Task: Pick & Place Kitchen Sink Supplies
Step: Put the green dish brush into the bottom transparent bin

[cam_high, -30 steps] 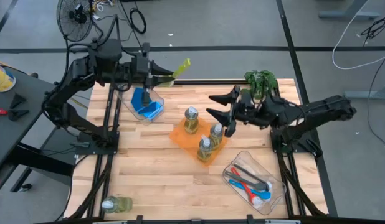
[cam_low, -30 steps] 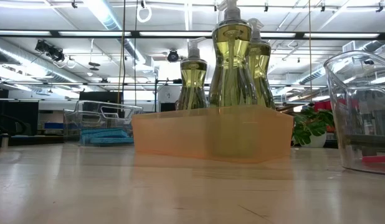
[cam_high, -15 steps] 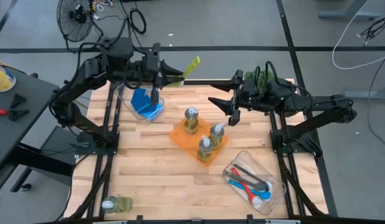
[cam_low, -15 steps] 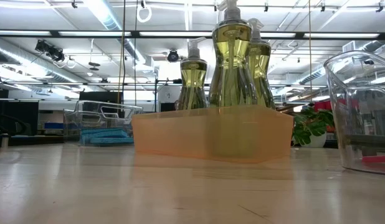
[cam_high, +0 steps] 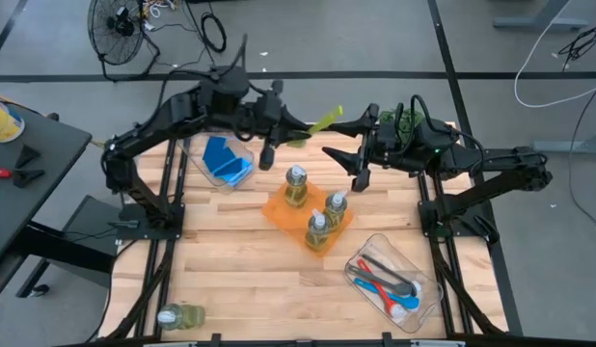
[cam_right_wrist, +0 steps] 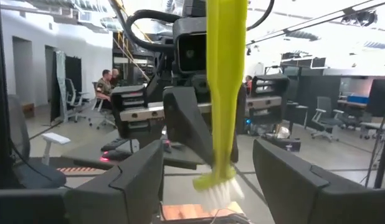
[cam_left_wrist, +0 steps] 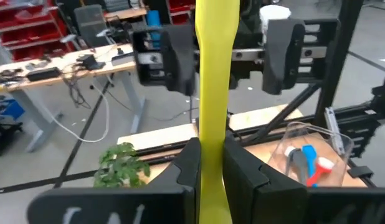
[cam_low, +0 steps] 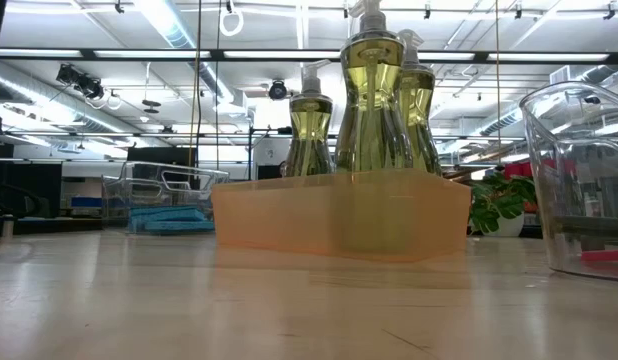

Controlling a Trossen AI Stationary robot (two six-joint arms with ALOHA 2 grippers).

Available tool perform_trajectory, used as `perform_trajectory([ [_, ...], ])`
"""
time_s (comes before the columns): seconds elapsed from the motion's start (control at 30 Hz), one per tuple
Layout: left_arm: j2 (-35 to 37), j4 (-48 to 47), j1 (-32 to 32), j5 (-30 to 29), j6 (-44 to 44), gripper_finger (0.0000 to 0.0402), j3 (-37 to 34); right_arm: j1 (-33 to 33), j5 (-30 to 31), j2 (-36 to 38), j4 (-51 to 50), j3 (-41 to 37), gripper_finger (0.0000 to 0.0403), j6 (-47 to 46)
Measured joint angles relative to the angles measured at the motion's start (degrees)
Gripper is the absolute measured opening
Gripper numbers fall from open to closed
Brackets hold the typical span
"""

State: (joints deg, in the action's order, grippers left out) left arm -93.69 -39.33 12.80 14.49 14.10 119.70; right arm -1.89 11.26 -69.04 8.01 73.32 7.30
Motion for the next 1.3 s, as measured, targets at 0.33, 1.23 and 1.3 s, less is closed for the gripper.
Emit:
perform_trajectory([
  [0.33,-3.39,2.47,-0.07,2.78,-1.08,0.0046,0.0,0.47,3.26,0.0,0.0,-0.02,0.0249,1.32],
  [1.23,-4.68,2.75,-0.07,2.75,-1.08,0.0046,0.0,0.48,3.29,-0.02,-1.03,-0.02,0.0139,3.94],
  [1.3,-4.68,2.73,-0.07,2.75,-1.08,0.0046,0.0,0.48,3.29,-0.02,-1.03,-0.02,0.0125,3.94],
])
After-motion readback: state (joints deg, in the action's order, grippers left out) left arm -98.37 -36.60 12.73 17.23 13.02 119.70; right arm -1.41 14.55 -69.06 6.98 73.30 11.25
